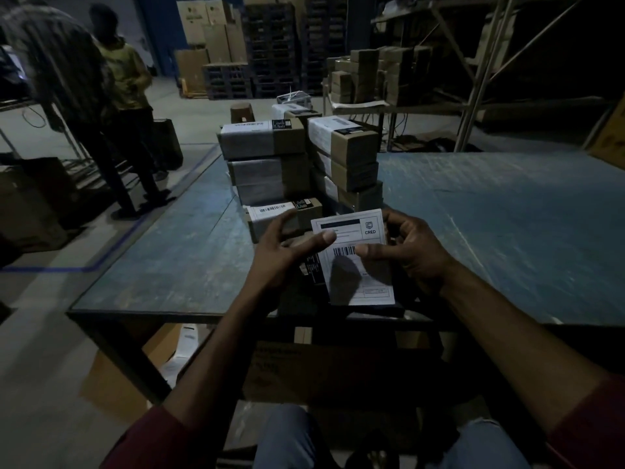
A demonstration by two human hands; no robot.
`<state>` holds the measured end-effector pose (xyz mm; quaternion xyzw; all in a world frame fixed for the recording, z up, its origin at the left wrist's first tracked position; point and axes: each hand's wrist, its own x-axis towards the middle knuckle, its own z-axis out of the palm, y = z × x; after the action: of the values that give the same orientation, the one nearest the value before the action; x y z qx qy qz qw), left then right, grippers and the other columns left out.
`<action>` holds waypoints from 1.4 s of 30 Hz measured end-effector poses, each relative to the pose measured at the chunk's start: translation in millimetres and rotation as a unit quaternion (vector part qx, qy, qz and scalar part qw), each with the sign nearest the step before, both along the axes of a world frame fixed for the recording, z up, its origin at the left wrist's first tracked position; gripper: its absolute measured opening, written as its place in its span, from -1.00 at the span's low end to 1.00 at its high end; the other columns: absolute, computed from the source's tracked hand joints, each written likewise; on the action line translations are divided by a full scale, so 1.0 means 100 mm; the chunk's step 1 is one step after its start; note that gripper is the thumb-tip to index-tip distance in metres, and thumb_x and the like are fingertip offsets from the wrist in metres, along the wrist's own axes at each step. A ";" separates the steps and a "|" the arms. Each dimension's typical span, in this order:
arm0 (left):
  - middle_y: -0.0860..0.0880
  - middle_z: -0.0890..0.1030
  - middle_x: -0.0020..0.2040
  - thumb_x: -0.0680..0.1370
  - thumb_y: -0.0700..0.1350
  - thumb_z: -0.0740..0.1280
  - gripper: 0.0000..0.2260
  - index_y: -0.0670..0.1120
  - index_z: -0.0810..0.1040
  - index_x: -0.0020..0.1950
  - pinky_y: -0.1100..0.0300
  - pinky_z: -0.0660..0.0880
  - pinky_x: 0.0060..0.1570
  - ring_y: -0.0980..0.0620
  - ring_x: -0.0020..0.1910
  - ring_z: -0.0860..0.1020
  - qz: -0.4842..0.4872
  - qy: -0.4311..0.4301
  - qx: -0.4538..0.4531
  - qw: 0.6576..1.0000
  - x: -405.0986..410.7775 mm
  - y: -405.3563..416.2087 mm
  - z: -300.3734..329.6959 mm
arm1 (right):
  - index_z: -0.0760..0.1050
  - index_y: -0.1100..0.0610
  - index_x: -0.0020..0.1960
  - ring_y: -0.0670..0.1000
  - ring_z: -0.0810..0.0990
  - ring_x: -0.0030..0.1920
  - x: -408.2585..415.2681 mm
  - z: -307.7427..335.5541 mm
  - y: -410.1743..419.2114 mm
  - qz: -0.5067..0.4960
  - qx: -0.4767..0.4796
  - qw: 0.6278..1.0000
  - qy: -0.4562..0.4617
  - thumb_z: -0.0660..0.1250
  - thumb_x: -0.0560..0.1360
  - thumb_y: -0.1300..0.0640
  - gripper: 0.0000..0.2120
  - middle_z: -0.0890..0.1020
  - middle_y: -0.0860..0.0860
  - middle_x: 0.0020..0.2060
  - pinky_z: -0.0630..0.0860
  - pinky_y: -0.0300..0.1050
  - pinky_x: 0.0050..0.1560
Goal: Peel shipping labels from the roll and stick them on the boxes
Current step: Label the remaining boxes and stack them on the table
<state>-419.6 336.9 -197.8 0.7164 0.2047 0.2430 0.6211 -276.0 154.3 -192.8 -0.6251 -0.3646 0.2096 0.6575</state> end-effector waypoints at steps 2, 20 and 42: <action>-0.05 0.58 0.38 0.04 0.44 0.64 0.07 0.12 0.47 0.48 -0.08 0.60 0.25 -0.06 0.36 0.55 0.039 -0.013 0.000 0.999 0.02 -0.07 -0.02 | 0.58 0.28 0.27 0.20 0.70 0.18 -0.02 -0.01 0.00 0.001 0.015 1.000 0.006 0.59 0.34 0.32 -0.49 0.72 0.18 0.13 0.64 0.13 0.21; -0.02 0.66 0.16 0.45 -0.16 0.60 -0.67 0.12 0.72 0.17 0.05 0.71 -0.12 -0.05 0.11 0.69 0.095 -0.066 -0.061 0.991 -0.06 -0.26 0.07 | 0.57 0.05 0.20 0.22 0.70 0.13 -0.18 0.00 0.08 -0.083 0.045 0.992 0.085 0.39 0.53 0.27 -0.72 0.72 0.20 0.11 0.63 0.14 0.12; -0.05 0.74 0.06 0.57 -0.26 0.43 -0.81 -0.01 0.74 0.10 0.01 0.69 0.09 -0.03 0.05 0.72 0.042 -0.001 -0.061 0.997 0.04 -0.25 0.28 | 0.70 0.02 0.13 0.15 0.69 0.09 -0.19 0.16 0.02 -0.061 -0.118 0.984 0.121 0.53 0.39 -0.21 -0.58 0.74 0.07 0.07 0.56 0.07 0.08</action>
<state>-415.6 312.3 -169.8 0.6676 0.2485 0.2573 0.6530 -294.6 156.7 -176.4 -0.6892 -0.2159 0.2846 0.6304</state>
